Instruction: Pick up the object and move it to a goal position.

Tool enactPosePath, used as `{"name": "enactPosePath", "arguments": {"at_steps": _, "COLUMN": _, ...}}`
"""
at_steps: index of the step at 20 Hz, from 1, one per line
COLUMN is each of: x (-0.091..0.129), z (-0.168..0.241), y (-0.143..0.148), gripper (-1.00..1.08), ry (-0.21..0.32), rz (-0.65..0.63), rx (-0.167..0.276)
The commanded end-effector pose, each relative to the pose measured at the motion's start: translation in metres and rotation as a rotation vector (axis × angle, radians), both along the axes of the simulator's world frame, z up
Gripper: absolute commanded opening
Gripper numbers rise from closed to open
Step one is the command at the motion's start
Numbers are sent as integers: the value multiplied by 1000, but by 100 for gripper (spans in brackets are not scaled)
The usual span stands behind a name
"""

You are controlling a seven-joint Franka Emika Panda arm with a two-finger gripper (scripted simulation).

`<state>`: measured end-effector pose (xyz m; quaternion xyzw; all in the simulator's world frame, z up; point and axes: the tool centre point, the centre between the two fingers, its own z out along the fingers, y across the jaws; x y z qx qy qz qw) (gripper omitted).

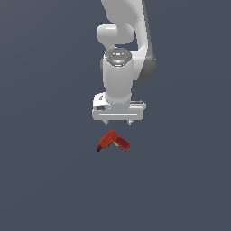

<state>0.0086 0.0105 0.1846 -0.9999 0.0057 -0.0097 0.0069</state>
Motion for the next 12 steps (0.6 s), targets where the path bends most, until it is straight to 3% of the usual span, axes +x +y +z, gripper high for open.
{"name": "enactPosePath", "arguments": {"at_steps": 1, "x": 1, "z": -3, "y": 1, "gripper": 108, "ry": 2, "rz": 20, "rx": 2}}
{"name": "enactPosePath", "arguments": {"at_steps": 12, "x": 11, "z": -30, "y": 8, "gripper": 108, "ry": 10, "rz": 210, "rx": 25}}
